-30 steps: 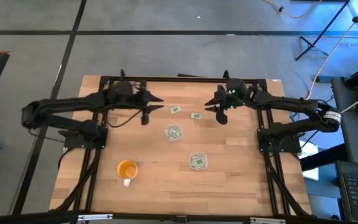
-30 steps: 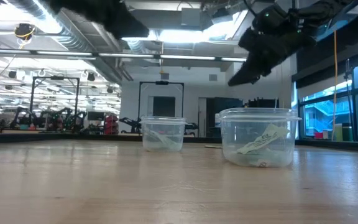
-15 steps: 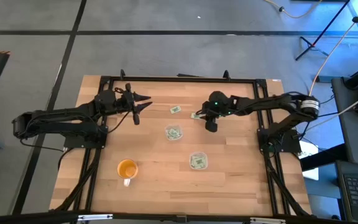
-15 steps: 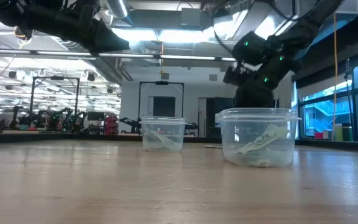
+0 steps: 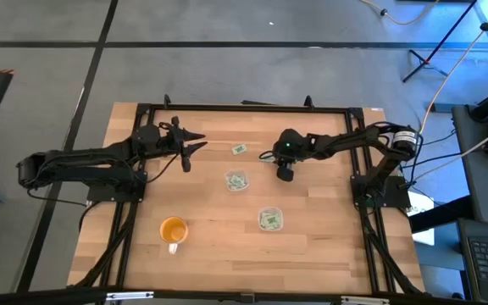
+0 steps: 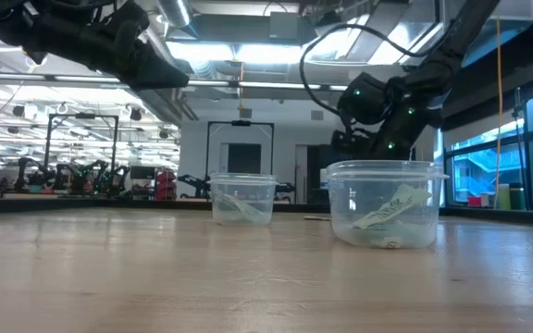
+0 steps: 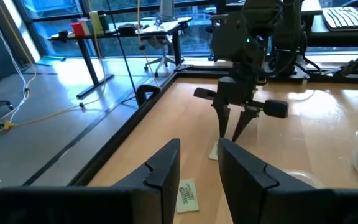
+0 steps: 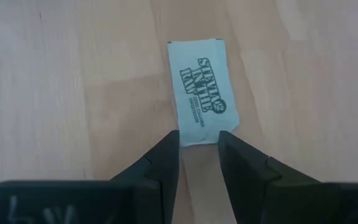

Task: Pick and place Stevia / Truvia into bins
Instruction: Put the green stevia packet into the bottom transparent container, then put the green stevia packet into the top transparent container

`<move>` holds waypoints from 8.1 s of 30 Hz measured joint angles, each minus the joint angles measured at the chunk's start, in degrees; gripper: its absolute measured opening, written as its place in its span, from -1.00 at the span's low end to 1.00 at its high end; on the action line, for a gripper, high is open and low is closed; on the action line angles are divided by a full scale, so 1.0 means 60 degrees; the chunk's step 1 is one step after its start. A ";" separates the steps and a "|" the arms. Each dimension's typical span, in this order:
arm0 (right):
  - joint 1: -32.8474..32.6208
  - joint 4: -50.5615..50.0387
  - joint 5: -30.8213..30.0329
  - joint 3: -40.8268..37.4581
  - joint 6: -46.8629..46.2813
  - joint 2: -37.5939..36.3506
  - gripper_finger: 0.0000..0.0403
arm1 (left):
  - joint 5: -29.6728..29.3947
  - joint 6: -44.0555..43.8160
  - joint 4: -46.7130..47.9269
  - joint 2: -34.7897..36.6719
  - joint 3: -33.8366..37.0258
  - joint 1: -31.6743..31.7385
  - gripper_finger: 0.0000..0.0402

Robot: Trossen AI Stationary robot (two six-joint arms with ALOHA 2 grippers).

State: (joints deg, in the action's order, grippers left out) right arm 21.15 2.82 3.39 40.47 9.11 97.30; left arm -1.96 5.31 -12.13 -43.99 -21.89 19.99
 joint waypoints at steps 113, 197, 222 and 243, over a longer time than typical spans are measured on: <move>-0.0124 -0.0386 -0.0184 0.0831 -0.2752 0.0837 -0.43 | 0.0004 -0.0013 0.0538 -0.0004 0.0004 0.0002 -0.48; -0.4816 -0.0594 0.1957 0.0805 -0.3462 -0.0886 -0.51 | 0.0007 -0.0005 0.0560 -0.0007 0.0004 0.0004 -0.48; -0.1122 -0.2527 0.2054 0.0542 -0.2793 -0.3623 -0.43 | 0.0004 0.2383 0.3200 -0.5403 -0.4286 0.0004 -0.48; 0.0834 -0.0353 0.3370 0.0532 -0.3186 -0.2495 -0.43 | -0.1183 0.5318 0.3423 -0.8230 -0.5082 0.0337 -0.48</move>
State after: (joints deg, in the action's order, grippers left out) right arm 26.15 0.70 23.62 43.66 -10.01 82.33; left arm -9.05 37.22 8.40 -93.37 -52.38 22.01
